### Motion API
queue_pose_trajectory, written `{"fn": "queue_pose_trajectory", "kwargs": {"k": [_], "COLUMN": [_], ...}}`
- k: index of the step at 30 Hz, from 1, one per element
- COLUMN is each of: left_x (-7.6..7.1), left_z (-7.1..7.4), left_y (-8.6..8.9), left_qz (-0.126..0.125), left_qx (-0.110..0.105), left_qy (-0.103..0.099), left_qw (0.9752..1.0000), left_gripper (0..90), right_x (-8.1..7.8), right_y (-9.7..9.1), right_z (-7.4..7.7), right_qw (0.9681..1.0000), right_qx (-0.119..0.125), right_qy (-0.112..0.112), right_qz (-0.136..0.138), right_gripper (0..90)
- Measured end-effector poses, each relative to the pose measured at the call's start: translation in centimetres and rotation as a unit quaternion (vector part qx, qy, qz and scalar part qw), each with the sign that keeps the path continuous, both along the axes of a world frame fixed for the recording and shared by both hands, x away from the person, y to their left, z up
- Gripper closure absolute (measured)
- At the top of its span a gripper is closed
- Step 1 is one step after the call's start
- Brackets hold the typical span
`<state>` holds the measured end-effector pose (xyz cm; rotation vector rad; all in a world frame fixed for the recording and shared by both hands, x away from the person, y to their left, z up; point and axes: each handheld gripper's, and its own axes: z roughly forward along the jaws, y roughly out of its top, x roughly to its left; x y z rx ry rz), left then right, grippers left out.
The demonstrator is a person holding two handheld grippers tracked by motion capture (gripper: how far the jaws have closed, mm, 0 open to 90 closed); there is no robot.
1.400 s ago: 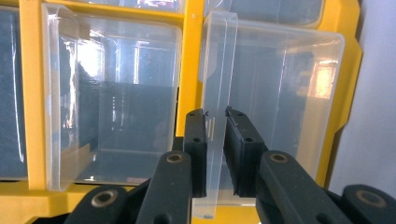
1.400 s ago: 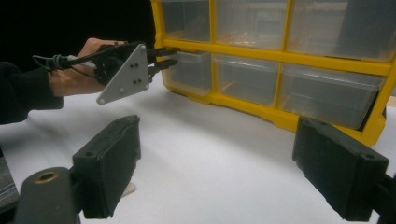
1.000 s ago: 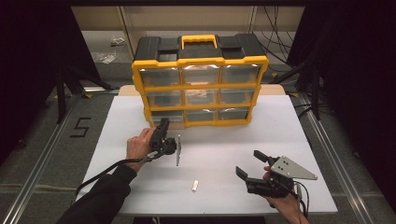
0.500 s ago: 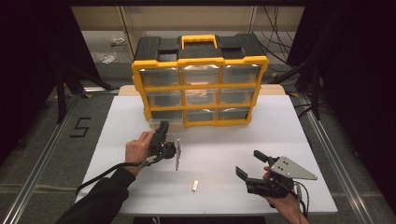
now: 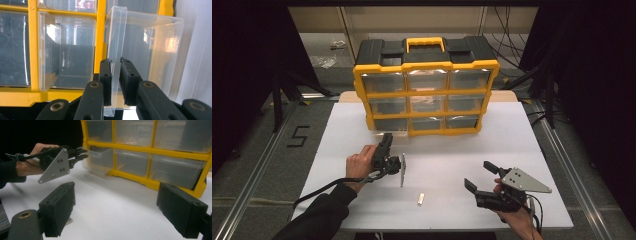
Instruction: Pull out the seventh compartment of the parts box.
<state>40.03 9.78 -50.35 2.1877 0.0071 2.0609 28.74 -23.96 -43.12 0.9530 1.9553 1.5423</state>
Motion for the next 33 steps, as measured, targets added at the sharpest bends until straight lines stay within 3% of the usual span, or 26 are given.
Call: {"fn": "queue_pose_trajectory", "kwargs": {"k": [32,33], "left_x": [-1.8,-2.0], "left_z": [-0.1,-0.1], "left_y": [-0.2,-0.2], "left_qz": [0.005,-0.004], "left_qx": [0.01,0.006], "left_qy": [-0.001,0.004], "left_qw": [0.9999,1.0], "left_gripper": [79.5,79.5], "right_x": [0.0,0.0], "right_y": [0.0,0.0], "right_z": [0.0,0.0], "right_qw": [1.0,1.0], "right_qx": [0.0,0.0], "right_qy": [-0.001,-0.001], "right_qz": [0.0,0.0], "right_gripper": [16.3,16.3]}}
